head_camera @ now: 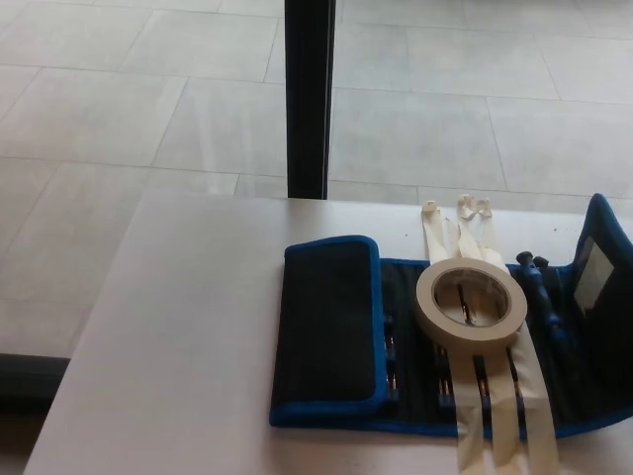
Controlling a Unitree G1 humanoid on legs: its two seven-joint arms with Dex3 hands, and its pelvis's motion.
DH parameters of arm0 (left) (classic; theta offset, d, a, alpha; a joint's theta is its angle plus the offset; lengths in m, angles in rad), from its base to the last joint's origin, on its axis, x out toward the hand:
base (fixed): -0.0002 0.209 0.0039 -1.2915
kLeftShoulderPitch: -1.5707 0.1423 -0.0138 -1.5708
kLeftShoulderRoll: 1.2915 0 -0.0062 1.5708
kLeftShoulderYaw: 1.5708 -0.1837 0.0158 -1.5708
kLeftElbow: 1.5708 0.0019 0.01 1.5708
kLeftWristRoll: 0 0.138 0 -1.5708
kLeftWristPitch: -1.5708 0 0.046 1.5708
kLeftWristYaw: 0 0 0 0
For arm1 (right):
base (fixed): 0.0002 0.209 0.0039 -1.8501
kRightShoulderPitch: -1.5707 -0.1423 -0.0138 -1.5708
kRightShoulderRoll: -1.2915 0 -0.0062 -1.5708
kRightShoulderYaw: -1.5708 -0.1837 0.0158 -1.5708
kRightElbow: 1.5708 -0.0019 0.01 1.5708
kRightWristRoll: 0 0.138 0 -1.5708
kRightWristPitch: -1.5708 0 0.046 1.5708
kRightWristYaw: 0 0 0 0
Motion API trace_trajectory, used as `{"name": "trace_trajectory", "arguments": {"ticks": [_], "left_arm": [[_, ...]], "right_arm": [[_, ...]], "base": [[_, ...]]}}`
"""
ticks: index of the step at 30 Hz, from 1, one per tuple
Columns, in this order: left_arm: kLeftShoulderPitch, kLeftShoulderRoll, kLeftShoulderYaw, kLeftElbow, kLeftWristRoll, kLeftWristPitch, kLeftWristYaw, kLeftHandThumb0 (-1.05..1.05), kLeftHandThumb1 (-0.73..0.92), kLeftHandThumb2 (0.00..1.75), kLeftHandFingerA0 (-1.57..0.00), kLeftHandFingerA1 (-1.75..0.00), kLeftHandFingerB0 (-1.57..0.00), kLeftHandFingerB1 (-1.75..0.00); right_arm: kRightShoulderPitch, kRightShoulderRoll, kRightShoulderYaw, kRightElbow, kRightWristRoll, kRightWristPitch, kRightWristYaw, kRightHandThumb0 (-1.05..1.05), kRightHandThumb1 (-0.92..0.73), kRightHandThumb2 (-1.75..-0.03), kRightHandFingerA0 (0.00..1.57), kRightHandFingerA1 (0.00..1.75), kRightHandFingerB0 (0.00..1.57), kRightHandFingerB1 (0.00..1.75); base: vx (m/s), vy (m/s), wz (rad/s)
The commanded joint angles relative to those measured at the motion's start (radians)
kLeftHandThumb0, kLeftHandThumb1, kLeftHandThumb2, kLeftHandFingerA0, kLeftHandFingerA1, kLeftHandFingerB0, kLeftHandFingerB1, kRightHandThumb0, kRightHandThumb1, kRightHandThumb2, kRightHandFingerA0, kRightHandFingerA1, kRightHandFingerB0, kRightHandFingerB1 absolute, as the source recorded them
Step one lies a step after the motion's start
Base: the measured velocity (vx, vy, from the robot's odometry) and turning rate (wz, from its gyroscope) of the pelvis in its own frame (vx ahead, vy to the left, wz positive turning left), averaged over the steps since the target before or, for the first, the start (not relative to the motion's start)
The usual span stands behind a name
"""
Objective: The robot uses its right hand to open a black folded toolkit cover kept in the middle of the desk
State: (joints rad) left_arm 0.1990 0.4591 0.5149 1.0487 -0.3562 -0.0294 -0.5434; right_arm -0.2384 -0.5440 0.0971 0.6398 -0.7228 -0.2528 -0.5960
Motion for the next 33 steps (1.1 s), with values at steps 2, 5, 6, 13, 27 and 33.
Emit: {"name": "trace_trajectory", "arguments": {"ticks": [2, 5, 6, 13, 27, 33], "left_arm": [[0.021, 0.002, -0.019, -0.044, 0.03, -0.058, 0.028, -0.95, 0.87, 0.66, -0.37, -0.65, -0.23, -0.46], [0.013, 0.004, 0.001, -0.024, 0.005, -0.037, 0.013, -0.95, 0.84, 0.65, -0.3, -0.66, -0.22, -0.46], [0.015, 0.002, 0.012, -0.032, -0.012, -0.014, 0.005, -0.94, 0.82, 0.65, -0.27, -0.68, -0.2, -0.46], [0.009, 0.008, -0.001, -0.002, 0.007, -0.029, 0.008, -0.96, 0.67, 1.07, -0.26, -0.65, -0.13, -0.49], [0.026, -0.003, 0.027, 0.002, -0.022, -0.001, 0.002, -0.93, 0.8, 0.64, -0.22, -0.64, -0.25, -0.43], [0.05, -0.012, 0.037, -0.026, -0.036, -0.003, -0.018, -0.93, 0.6, 1.02, -0.27, -0.64, -0.2, -0.51]], "right_arm": [[-0.041, 0.205, -0.367, -0.01, 0.543, 0.389, 0.281, -0.41, -0.56, -0.97, 1.0, 1.54, 0.97, 0.94], [-0.077, 0.258, -0.529, -0.003, 0.718, 0.535, 0.315, -0.34, -0.49, -1.06, 1.33, 1.36, 0.89, 0.92], [-0.084, 0.272, -0.609, -0.003, 0.792, 0.604, 0.313, -0.31, -0.62, -0.75, 1.06, 1.58, 0.87, 0.85], [-0.115, 0.28, -0.791, 0.043, 0.892, 0.716, 0.27, -0.35, -0.67, -0.66, 0.96, 1.65, 0.78, 0.91], [-0.229, 0.245, -1.083, 0.116, 1.042, 0.738, 0.131, -0.44, -0.92, -0.82, 0.0, 0.44, 0.03, 0.42], [-0.216, 0.249, -1.067, 0.135, 0.954, 0.647, 0.091, -0.42, -0.9, -0.71, 0.0, 0.26, 0.0, 0.34]], "base": [[0.0, 0.0, 0.0], [0.0, 0.0, 0.0], [0.0, 0.0, 0.0], [0.0, 0.0, 0.0], [0.0, 0.0, 0.0], [0.0, 0.0, 0.0]]}}
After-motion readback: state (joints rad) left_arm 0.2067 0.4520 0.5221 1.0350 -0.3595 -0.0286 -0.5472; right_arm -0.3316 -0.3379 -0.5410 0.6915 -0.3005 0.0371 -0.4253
